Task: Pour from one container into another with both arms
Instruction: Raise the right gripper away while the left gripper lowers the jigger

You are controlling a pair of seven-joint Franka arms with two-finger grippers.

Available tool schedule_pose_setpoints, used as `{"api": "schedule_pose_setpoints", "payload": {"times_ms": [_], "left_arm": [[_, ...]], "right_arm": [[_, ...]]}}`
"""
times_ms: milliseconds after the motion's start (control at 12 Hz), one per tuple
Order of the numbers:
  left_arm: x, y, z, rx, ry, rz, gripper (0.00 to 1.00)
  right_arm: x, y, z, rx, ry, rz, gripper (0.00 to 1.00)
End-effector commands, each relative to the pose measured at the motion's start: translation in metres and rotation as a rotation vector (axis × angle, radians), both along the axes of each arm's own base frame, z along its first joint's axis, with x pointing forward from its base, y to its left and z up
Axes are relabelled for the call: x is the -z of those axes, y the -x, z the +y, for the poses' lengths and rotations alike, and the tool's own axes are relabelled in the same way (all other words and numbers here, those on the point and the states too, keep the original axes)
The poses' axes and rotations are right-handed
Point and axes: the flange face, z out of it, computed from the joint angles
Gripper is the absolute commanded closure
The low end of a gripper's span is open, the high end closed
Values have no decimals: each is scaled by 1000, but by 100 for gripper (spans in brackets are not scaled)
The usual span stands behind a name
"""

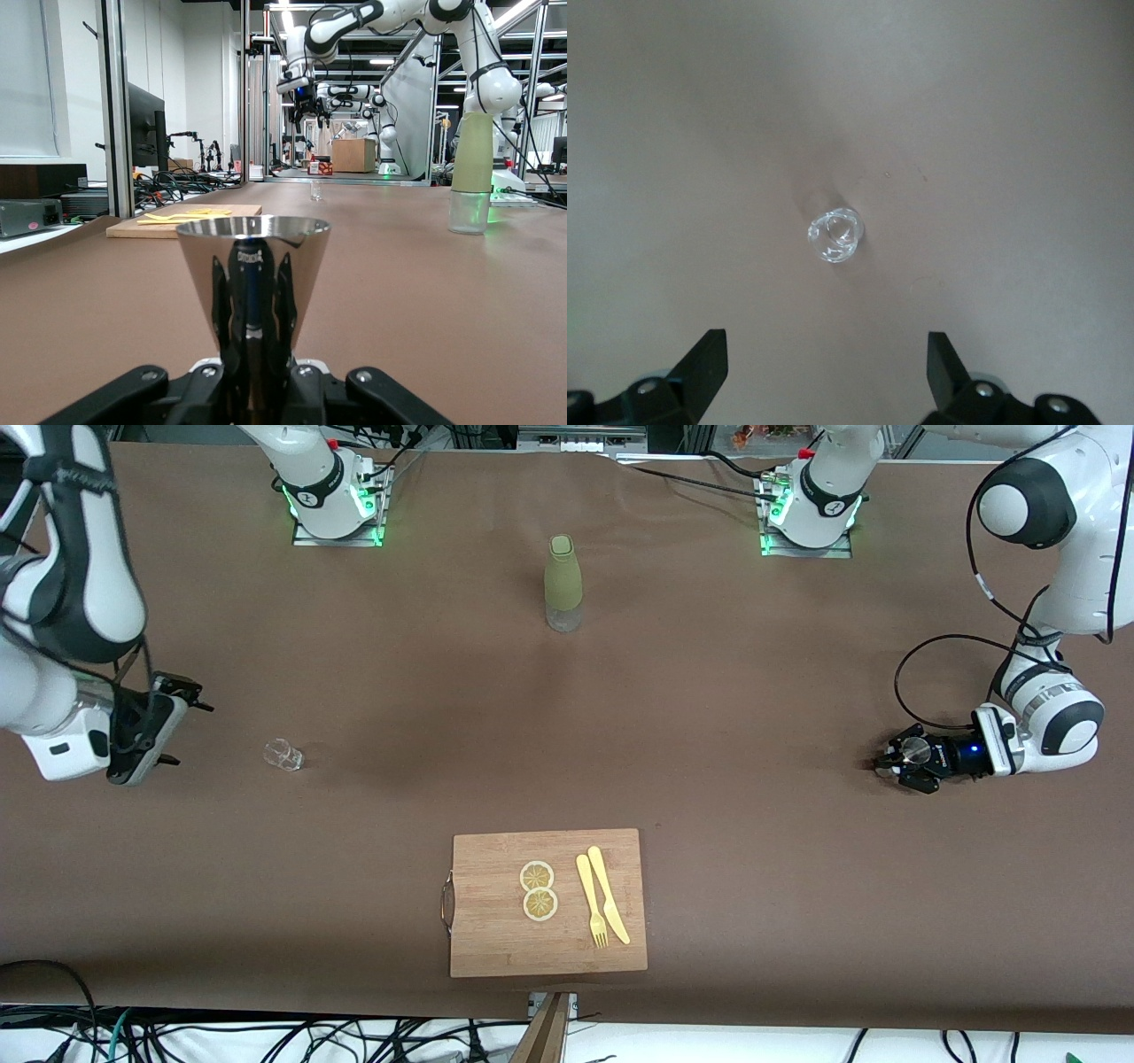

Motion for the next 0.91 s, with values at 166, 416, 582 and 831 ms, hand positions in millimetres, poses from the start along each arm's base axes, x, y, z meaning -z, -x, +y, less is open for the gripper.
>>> {"api": "schedule_pose_setpoints", "payload": {"times_ms": [166,416,582,831], "left_arm": [[7,4,5,34,3,-29,100],[8,5,7,33,4,-27,92],[9,6,9,35,-1,-25,78],[8,7,9,39,-2,-24,23]], "right_arm": [[-33,26,48,288,143,-11,0],[-46,35,80,481,175,-7,0],[-61,44,98,623,199,-5,0],[-84,58,113,845,234,1,0]]}}
